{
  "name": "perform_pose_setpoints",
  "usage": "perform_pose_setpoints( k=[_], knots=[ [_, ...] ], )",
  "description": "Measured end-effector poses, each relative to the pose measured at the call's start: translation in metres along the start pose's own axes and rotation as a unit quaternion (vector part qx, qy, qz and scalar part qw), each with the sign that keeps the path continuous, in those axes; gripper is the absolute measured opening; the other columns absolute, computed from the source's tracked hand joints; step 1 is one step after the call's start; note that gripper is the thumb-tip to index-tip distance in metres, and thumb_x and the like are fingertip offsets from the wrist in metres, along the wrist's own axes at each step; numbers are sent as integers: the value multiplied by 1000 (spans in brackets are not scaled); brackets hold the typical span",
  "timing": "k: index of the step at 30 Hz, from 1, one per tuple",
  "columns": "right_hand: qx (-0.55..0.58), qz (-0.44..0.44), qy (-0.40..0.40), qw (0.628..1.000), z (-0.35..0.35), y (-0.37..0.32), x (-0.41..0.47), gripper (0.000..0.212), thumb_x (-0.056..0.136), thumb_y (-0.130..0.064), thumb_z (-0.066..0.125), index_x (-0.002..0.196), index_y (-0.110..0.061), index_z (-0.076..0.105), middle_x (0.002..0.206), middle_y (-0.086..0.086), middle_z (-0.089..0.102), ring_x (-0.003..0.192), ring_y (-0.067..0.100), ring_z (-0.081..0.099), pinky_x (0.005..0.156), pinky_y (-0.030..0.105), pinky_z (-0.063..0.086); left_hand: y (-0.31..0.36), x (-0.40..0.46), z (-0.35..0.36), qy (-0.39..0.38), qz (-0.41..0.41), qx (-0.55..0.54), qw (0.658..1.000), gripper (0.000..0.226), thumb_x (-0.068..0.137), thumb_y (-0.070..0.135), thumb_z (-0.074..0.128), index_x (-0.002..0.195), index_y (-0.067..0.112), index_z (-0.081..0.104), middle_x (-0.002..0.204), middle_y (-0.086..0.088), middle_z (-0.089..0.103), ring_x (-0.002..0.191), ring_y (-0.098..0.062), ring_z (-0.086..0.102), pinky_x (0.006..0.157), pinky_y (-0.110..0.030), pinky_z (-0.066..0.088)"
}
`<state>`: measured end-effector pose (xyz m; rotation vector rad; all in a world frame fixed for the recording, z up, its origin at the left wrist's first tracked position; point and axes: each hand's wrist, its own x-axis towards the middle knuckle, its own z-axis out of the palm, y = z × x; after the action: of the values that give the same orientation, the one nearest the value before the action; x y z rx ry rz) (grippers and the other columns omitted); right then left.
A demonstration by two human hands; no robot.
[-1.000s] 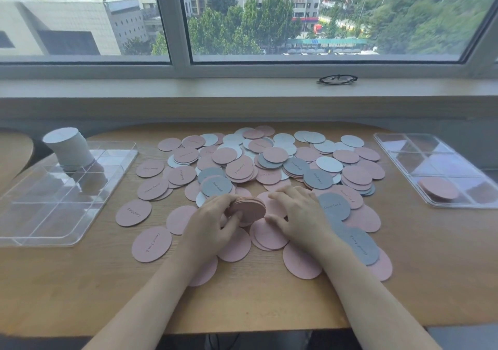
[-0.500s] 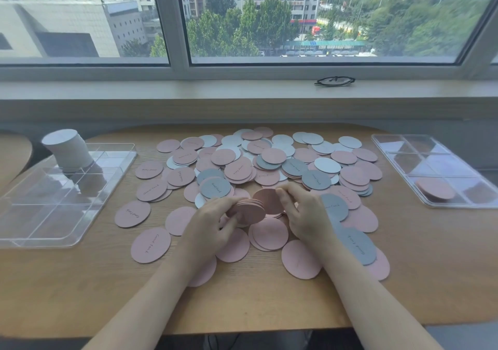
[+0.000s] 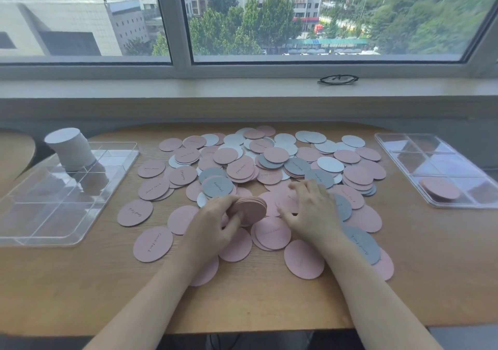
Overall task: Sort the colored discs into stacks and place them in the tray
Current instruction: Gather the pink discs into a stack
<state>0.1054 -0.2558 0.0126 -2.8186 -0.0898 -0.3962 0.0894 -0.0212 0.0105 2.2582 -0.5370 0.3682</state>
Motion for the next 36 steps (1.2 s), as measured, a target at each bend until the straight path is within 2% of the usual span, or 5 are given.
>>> perform_pose_setpoints(
  k=[14,23,29,32,36],
  knots=[
    [59,-49,117,990,0,-2,-2,31,96,-42,47,86,-22,68,73,-6,67,70,22,60,72,34,42,0,1,0,-6,9,-1,1000,23,90,26,60,111,21,68,90,10,64,87,-2,53,74,-11,39],
    [379,-105,43,918,3,-21,-7,16,100,-20,55,109,-21,69,84,-14,71,79,8,68,72,24,54,0,1,1,3,44,9,999,52,88,11,71,139,17,58,91,32,59,88,16,51,79,-1,36],
    [317,-132,-1,939,9,-16,-2,27,101,-30,46,112,-23,69,95,-13,70,90,6,64,83,30,48,-2,1,0,-14,42,3,999,23,91,27,62,113,25,68,89,16,64,85,-3,57,74,-17,44],
    [134,-68,97,984,10,-8,0,32,98,-39,41,109,-23,67,101,-8,65,98,18,60,87,38,39,-3,0,0,-8,28,2,1000,18,91,26,64,108,24,67,88,19,61,87,-1,54,75,-11,39],
    [-65,-4,-1,998,9,-7,2,52,91,-64,43,116,-22,63,117,0,52,113,24,42,94,39,29,-4,0,1,-2,13,0,1000,16,91,28,64,106,24,66,89,15,62,88,-6,56,74,-15,42]
  ],
)
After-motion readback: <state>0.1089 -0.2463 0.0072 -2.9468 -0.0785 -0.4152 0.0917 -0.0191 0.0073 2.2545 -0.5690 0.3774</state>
